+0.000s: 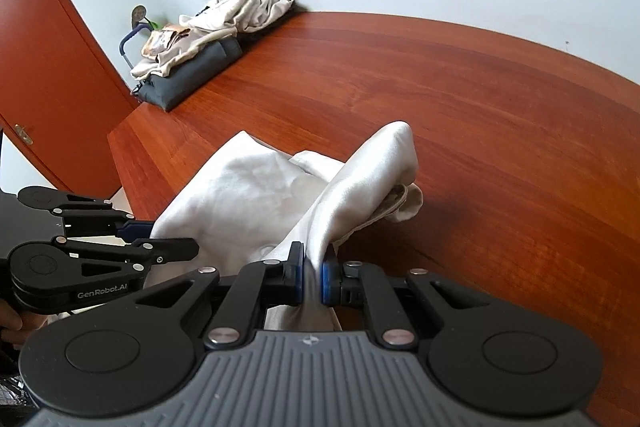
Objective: Fold clothes
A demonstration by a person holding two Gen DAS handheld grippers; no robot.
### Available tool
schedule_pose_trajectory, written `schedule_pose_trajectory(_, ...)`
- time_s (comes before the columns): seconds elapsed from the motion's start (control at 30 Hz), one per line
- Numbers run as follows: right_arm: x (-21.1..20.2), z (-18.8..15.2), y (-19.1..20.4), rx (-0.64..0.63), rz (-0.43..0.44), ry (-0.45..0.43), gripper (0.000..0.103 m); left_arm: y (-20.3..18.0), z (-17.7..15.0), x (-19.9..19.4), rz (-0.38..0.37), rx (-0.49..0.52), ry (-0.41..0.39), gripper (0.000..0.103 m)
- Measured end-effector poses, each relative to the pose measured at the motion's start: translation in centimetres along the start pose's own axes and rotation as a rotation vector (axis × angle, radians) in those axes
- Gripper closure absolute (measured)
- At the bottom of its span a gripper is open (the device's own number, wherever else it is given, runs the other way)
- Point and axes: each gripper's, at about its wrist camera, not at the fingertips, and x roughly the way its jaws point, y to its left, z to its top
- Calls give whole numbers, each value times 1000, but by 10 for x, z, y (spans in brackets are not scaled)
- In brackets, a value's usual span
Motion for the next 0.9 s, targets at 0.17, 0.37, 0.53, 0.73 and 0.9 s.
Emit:
schedule_pose_trajectory(0.17,-1,10,10,-10,-20,-5,94,10,3,-6,-6,-9,-25,82)
schedule_pose_trajectory(0.37,-1,25,18,-42,-41,8,94,17,6,-5,-13,-48,-44,82)
schedule_pose_trajectory(0.53,2,33,21,-54,-60,8,94,16,13,3,-1,-77,-70,82)
schedule_pose_trajectory(0.73,12,32,17,-75,-114,33,94,7,13,7,-25,-98,-147,82)
schedule_pose_trajectory(0.9,14,30,15,-103,-125,36,94,5,10,9,-28,-107,-130,82)
